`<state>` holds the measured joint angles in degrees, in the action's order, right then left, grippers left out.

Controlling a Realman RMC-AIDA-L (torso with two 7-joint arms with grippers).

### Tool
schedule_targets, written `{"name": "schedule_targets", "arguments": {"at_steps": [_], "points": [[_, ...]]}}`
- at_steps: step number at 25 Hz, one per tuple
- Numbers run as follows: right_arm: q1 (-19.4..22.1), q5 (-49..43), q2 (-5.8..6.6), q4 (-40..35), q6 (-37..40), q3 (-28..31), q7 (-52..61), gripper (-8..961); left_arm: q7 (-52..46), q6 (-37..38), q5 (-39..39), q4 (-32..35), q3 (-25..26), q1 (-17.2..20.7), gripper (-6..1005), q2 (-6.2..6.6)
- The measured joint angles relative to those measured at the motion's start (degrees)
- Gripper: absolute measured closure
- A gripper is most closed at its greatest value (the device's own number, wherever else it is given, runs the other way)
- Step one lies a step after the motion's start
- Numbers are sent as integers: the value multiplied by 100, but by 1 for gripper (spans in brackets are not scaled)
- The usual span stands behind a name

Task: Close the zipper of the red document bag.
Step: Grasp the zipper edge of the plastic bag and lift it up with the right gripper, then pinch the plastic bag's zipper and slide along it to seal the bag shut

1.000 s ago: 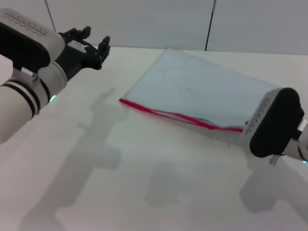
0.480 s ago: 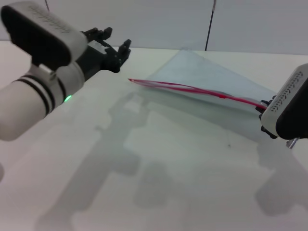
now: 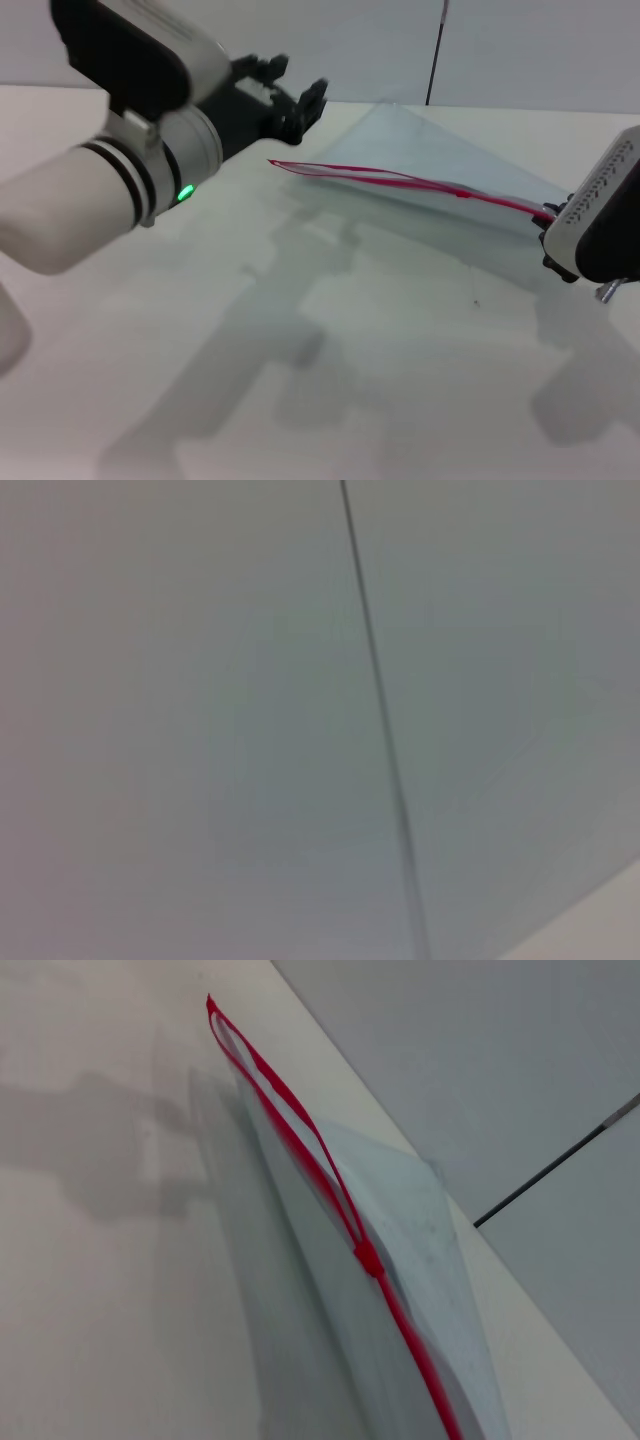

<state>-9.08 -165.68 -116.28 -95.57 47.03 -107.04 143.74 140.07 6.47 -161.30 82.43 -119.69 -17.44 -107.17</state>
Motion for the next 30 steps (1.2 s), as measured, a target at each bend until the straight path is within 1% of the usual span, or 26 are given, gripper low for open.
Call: {"name": "schedule_targets", "arguments": {"at_steps": [2, 3, 4, 6, 8, 10, 11, 14, 15, 17, 20, 23, 26, 27, 30], "points": [[-13, 2, 0, 7, -21, 0, 7, 893, -70, -605, -350, -67, 14, -2, 504, 166], [-18, 4, 1, 10, -27, 0, 10, 894, -227, -1091, -448, -163, 5, -5, 504, 307], [-21, 7, 0, 10, -31, 0, 12, 895, -282, -1257, -457, -197, -1, -7, 504, 352], [-22, 9, 0, 10, -36, 0, 17, 898, -423, -1746, -372, -355, -33, -29, 504, 483], [-24, 10, 0, 10, -42, 0, 18, 899, -464, -2026, -112, -458, -81, -68, 504, 555], [-28, 9, 0, 8, -43, 0, 19, 900, -508, -2060, 237, -486, -141, -100, 503, 576], [-31, 9, 0, 3, -43, 0, 20, 900, -608, -2045, 559, -490, -199, -121, 503, 587], [-55, 15, 0, -1, -45, 0, 27, 901, -877, -2074, 1024, -545, -239, -169, 503, 609], [-62, 21, 0, -1, -46, 0, 29, 901, -877, -2074, 1024, -545, -239, -169, 503, 609], [-76, 73, 0, -3, -46, 0, 27, 902, -1332, -2160, 1663, -714, -253, -320, 503, 626], [-97, 203, 5, -5, -51, -1, 1, 903, -1830, -2254, 2352, -839, -278, -471, 503, 637], [-118, 232, 8, -5, -79, -1, -3, 904, -2350, -2381, 3174, -885, -276, -568, 503, 639], [-149, 232, 9, -6, -101, -1, -4, 904, -2662, -2536, 3917, -894, -229, -589, 503, 594], [-153, 233, 9, -5, -102, -1, -5, 904, -2732, -2596, 4187, -902, -200, -591, 503, 553], [-160, 238, 9, -8, -102, -1, -5, 905, -2780, -2715, 4563, -947, -111, -593, 503, 472]]}}
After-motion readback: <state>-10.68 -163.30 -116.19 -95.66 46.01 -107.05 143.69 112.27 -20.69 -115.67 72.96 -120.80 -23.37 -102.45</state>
